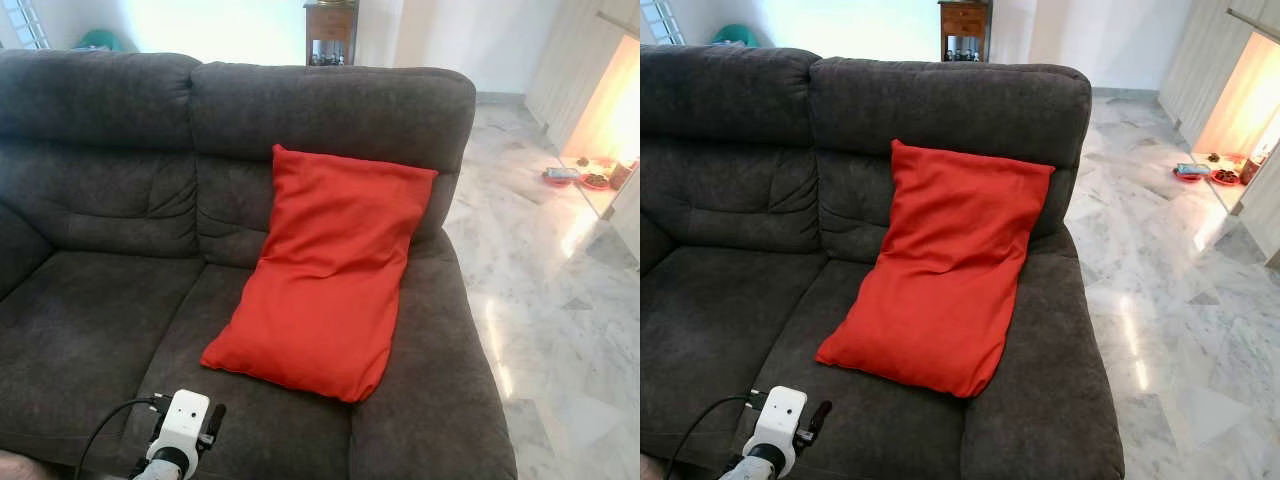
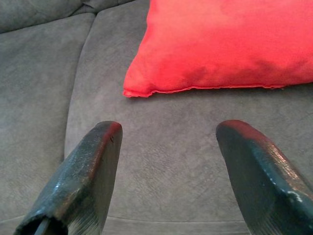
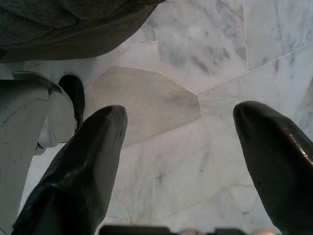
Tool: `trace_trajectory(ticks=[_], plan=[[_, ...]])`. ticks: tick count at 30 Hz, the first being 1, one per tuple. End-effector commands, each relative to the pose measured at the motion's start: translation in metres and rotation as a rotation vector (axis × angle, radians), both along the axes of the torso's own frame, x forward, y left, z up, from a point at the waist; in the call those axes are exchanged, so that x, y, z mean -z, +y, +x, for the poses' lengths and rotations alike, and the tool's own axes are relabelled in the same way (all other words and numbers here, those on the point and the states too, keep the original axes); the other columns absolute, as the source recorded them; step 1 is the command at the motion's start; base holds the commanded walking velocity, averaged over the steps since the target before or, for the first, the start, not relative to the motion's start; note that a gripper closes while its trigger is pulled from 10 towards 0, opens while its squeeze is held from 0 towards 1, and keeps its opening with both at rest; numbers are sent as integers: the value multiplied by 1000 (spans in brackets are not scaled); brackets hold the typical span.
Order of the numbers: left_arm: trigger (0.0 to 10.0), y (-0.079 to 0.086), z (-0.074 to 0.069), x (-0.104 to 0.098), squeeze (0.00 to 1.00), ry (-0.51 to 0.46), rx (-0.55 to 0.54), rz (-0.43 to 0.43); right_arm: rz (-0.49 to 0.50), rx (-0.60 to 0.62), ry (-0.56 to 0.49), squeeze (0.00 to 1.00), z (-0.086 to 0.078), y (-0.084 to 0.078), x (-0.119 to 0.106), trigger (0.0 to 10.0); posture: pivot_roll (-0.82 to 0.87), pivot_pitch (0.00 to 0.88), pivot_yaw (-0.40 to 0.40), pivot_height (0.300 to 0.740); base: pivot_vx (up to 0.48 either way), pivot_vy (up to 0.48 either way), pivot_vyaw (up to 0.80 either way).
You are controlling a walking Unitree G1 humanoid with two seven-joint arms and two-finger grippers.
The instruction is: Move the pillow to the sofa from floor
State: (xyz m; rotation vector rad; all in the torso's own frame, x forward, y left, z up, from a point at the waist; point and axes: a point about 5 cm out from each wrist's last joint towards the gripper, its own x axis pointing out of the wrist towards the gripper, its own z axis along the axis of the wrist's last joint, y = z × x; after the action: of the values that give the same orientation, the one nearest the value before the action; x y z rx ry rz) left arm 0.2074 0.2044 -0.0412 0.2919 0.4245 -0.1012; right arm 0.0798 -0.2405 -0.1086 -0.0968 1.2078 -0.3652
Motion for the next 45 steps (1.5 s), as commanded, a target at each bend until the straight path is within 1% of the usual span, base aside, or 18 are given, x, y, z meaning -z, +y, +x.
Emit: trace_trajectory(ticks=[1, 5, 9, 16, 19, 20, 21, 22, 25, 31, 32, 34, 36, 37, 38, 40, 43, 45], plan=[[10000, -1, 0, 1, 0, 1, 1, 10, -7, 5, 0, 0, -2, -3, -1, 10000, 90, 2, -27, 740, 0, 0, 0], [10000, 2, 4, -1, 0, 0, -3, 12, -9, 8, 0, 0, -2, -4, -1, 10000, 90, 8, -27, 740, 0, 0, 0], [10000, 3, 5, -2, 0, -5, -2, 13, -10, 9, -2, 0, -3, -5, -1, 10000, 88, 11, -27, 740, -243, 0, 0], [10000, 6, -3, -1, 0, -20, 0, 11, -15, 15, -6, 0, -4, -5, -1, 10000, 89, 14, -28, 740, -267, 0, 0], [10000, 16, -9, 0, 0, -14, -8, 15, -14, 15, -11, 0, -3, -4, -1, 10000, 90, 16, -28, 740, -264, 0, 0], [10000, 16, -9, 0, 0, -14, -8, 15, -14, 15, -11, 0, -3, -4, -1, 10000, 90, 16, -28, 740, -266, 0, 0], [10000, 19, -8, -1, 0, -13, -12, 16, -13, 13, -15, 0, -1, -2, -1, 10000, 90, 17, -28, 740, -266, 0, 0], [10000, 22, -5, -3, 0, -11, -14, 18, -12, 11, -18, 0, 1, -2, -1, 10000, 91, 16, -28, 740, -266, 0, 0], [10000, 25, 1, -5, 0, -8, -17, 20, -12, 7, -21, 0, 2, -1, -1, 10000, 91, 16, -28, 740, -265, 0, 0], [10000, 27, 8, -8, 0, 0, -24, 25, -12, 4, -28, 0, 5, 1, -1, 10000, 92, 19, -29, 740, -262, 0, 0], [10000, 25, 8, -7, 0, 3, -26, 23, -12, 3, -29, 0, 6, 1, -1, 10000, 92, 19, -29, 740, 0, 0, 0], [10000, 22, 4, -3, 0, 21, -32, 26, -12, 3, -32, 0, 7, 2, -1, 10000, 92, 19, -30, 740, 0, 0, 0], [10000, 21, 3, -1, 0, 41, -42, 25, -12, 1, -34, 0, 8, 2, -2, 10000, 92, 19, -30, 740, 0, 0, 0], [10000, 21, 3, 2, 0, 70, -56, 19, -10, -2, -37, 0, 9, 3, -2, 10000, 93, 20, -31, 740, 0, 0, 0], [10000, 21, 3, 2, 0, 70, -56, 19, -10, -2, -37, 0, 9, 3, -2, 10000, 93, 20, -31, 740, 0, 0, 0], [10000, 21, 2, 7, 0, 131, -79, 12, -8, -4, -39, 0, 10, 4, -2, 10000, 92, 20, -31, 740, 0, 0, 0], [10000, 19, 1, 11, 0, 177, -102, 7, -6, -8, -44, 0, 12, 5, -2, 10000, 92, 18, -30, 740, 0, 0, 0], [10000, 15, 0, 15, 0, 219, -148, -67, -6, -10, -47, 0, 14, 6, -2, 10000, 92, 18, -28, 740, 0, 0, 0]])
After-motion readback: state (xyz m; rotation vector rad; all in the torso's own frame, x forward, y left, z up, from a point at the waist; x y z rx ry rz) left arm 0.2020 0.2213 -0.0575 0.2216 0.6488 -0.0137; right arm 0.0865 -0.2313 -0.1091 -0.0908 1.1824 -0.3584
